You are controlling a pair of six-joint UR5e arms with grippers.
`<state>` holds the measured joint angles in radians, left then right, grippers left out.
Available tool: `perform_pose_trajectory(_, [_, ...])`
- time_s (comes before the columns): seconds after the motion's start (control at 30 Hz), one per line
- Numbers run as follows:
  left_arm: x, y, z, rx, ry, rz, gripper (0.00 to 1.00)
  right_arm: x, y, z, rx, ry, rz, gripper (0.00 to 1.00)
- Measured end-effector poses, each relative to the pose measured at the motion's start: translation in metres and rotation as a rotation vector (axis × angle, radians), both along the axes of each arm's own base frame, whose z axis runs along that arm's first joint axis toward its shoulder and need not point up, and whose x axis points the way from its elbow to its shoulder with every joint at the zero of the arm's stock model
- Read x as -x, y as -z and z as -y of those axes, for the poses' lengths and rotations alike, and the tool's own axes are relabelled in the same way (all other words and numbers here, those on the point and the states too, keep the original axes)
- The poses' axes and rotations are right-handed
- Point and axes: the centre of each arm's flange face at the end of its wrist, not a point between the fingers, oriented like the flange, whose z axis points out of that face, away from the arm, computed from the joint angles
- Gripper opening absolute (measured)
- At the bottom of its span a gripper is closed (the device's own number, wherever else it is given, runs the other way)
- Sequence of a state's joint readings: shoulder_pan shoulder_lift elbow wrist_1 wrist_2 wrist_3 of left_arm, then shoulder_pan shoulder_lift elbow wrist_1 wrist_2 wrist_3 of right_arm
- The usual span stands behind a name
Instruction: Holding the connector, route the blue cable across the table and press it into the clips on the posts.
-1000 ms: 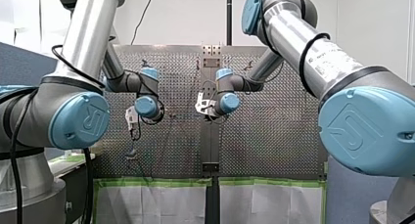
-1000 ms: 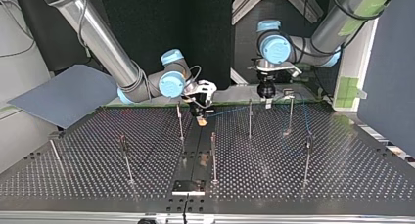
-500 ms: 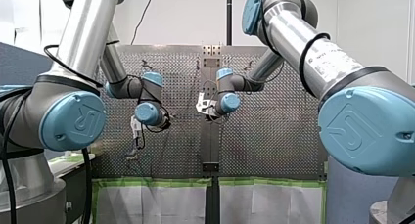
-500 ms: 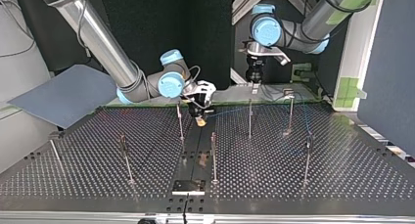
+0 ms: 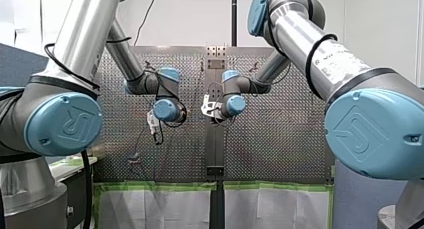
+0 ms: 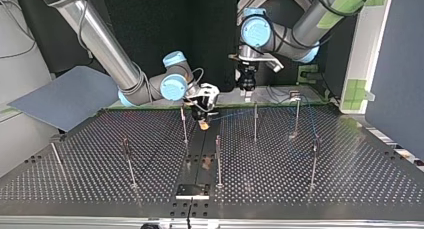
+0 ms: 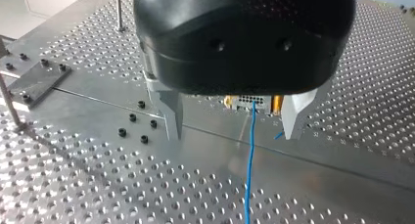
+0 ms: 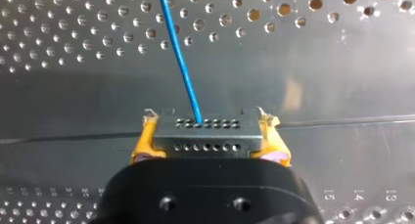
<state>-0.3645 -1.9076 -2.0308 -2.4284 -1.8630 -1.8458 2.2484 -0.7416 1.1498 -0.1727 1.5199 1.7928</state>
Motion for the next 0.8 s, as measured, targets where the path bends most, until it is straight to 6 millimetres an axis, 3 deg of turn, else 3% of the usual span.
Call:
perform_pose_trajectory(0.37, [-0.002, 0.014, 0.047, -0.039, 0.02, -0.045, 1.0, 0.001, 0.0, 0.001, -0.001, 0.0, 0.003, 0.0])
perform_pose_trajectory(0.57, [-0.015, 0.021, 0.051, -0.053, 0.014, -0.074, 1.0, 0.001, 0.0, 0.001, -0.001, 0.0, 0.003, 0.0])
perform_pose_trajectory(0.8, [-0.046, 0.001, 0.049, -0.033, -0.014, -0.033, 1.0, 0.001, 0.0, 0.001, -0.001, -0.002, 0.002, 0.0])
